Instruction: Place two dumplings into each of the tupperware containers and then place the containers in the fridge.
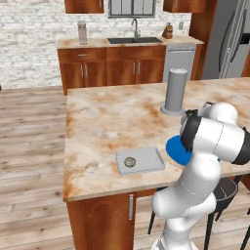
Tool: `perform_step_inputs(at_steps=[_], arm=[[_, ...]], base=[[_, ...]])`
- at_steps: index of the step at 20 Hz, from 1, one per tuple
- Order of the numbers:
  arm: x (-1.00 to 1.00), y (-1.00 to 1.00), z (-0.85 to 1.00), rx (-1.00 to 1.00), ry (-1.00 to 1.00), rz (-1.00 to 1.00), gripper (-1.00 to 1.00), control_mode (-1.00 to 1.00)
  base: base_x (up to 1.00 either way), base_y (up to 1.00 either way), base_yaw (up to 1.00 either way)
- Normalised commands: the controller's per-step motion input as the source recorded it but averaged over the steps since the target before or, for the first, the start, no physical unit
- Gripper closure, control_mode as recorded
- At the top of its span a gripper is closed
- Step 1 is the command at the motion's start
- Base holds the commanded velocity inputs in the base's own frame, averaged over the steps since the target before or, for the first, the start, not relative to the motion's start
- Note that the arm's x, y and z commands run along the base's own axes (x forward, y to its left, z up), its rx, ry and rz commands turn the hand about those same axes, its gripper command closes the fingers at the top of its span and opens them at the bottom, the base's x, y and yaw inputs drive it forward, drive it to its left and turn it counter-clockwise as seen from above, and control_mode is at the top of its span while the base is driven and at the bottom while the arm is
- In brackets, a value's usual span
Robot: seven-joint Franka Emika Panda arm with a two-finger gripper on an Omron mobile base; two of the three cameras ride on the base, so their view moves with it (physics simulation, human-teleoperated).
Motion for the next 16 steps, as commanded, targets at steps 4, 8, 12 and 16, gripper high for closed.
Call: perform_step_inputs(at_steps=[4, 8, 12, 16], arm=[[0.09, -0.28, -0.15, 0.00, 0.00, 0.00, -1.00, -1.00], [0.01, 0.06, -0.02, 0.00, -0.01, 0.00, -1.00, -1.00], [0.00, 0.17, 0.00, 0.00, -0.01, 0.00, -1.00, -1.00], [0.00, 0.11, -0.08, 0.00, 0.00, 0.00, -1.00, -1.00]], base=[[0.00, 0.00, 0.00], [0.00, 0.00, 0.00], [0.00, 0.00, 0.00], [0.00, 0.00, 0.00]])
